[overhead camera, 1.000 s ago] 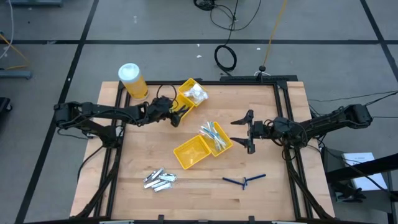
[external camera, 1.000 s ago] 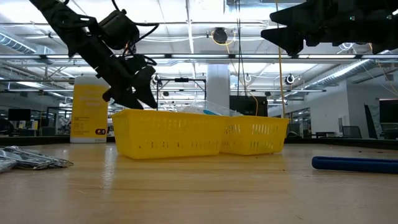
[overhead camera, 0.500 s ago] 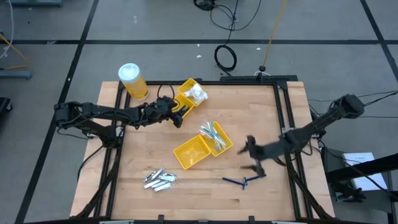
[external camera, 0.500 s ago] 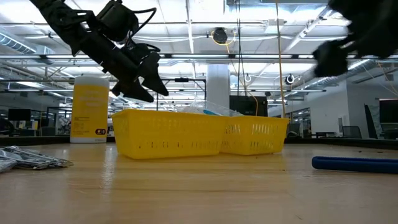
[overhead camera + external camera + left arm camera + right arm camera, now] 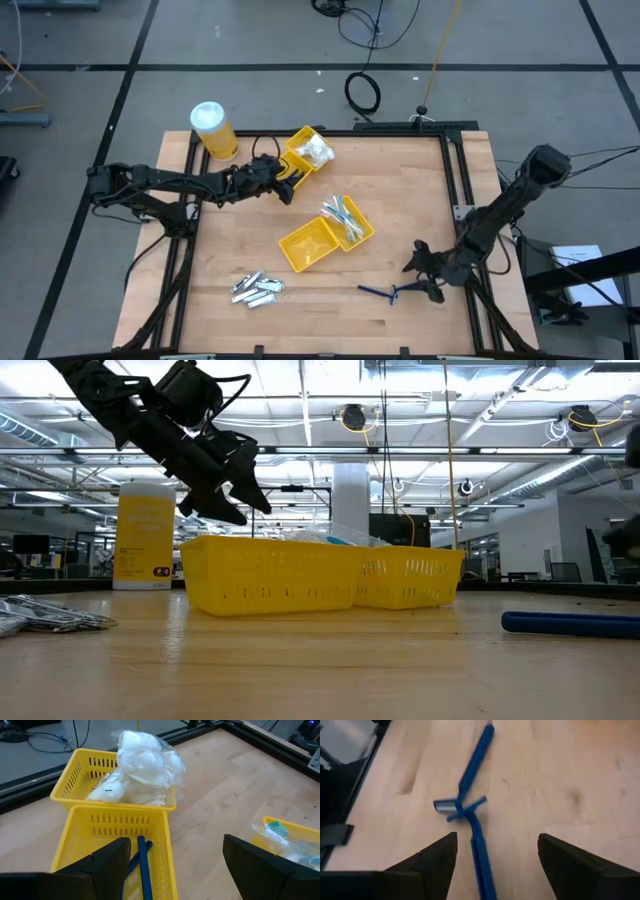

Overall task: Pick & Place Travel size toiletries
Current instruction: Put the blue razor into the bottom left yellow basket

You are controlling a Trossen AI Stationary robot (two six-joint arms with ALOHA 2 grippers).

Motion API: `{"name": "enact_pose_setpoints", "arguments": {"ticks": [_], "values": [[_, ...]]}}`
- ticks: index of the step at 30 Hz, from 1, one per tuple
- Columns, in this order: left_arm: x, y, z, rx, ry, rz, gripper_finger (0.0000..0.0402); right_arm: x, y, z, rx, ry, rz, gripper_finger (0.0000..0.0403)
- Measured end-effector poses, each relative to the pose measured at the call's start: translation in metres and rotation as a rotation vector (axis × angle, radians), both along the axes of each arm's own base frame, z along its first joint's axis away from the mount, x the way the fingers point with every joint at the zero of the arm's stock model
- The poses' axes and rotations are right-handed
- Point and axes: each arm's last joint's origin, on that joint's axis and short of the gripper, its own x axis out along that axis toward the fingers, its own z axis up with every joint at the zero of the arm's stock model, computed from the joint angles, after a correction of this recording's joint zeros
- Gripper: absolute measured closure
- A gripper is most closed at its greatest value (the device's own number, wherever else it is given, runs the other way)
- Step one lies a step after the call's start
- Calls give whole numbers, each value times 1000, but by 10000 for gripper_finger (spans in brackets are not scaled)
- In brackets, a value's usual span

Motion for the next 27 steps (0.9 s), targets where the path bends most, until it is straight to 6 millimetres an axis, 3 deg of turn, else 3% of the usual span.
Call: {"name": "enact_pose_setpoints", "arguments": {"ticks": [6,17,27], "values": [[1,-3,0,0,1,-12,90,-3,2,-20,-28,11,16,165],[1,-5,0,-1,-1,-17,98,-16,10,-40,-61,161,125,244],[1,-4,0,-1,-1,-16,94,-20,2,-49,-207,202,117,347]]}}
